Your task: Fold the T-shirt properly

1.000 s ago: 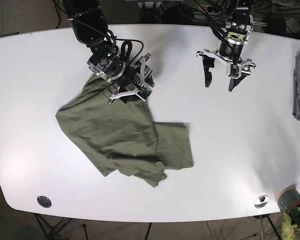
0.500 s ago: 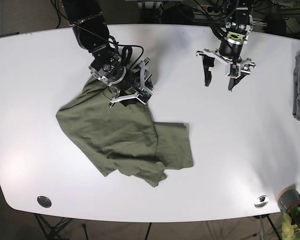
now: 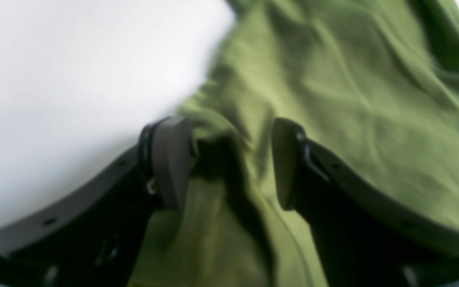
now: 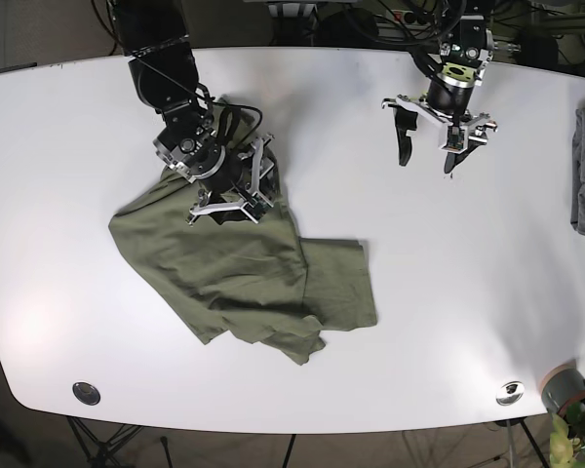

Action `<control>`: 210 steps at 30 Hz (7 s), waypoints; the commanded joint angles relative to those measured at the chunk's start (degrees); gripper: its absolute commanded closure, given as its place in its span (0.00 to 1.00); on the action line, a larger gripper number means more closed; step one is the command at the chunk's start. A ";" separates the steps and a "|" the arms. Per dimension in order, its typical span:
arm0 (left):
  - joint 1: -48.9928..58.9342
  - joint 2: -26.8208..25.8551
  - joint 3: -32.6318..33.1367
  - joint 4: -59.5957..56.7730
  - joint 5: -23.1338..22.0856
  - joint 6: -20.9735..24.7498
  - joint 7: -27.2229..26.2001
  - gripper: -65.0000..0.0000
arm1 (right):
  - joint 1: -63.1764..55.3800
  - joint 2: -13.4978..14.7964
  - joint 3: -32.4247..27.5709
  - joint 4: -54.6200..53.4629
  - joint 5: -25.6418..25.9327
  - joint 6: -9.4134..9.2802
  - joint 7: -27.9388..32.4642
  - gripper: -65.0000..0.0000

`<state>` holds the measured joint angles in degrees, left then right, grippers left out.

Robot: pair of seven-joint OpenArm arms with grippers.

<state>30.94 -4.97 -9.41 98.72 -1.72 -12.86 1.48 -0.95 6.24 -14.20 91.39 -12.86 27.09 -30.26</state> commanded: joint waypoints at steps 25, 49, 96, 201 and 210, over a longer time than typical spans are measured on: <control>-1.18 -0.26 -0.04 0.93 -0.44 -0.10 -1.17 0.34 | -0.85 -2.50 -0.27 0.43 0.77 0.12 0.94 0.51; -1.18 -0.35 -0.04 0.84 -0.53 -0.10 -1.17 0.34 | 0.64 -2.59 0.00 -1.33 0.77 0.12 1.12 0.96; -40.74 0.01 12.62 -17.97 -0.53 -0.19 23.80 0.33 | 14.36 -0.31 5.36 23.29 0.77 7.50 -12.60 0.96; -87.42 -15.29 -7.69 -32.21 -3.34 -3.18 26.35 1.00 | 59.81 4.35 27.78 -6.08 0.86 7.68 -19.72 0.96; -85.05 -16.26 -7.87 -31.60 -3.34 -3.18 26.35 1.00 | 52.42 4.53 34.28 -5.28 5.70 7.68 -20.07 0.96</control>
<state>-53.17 -20.51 -17.19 65.87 -5.04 -16.53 29.52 51.86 9.87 19.33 84.99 -9.04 35.42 -51.00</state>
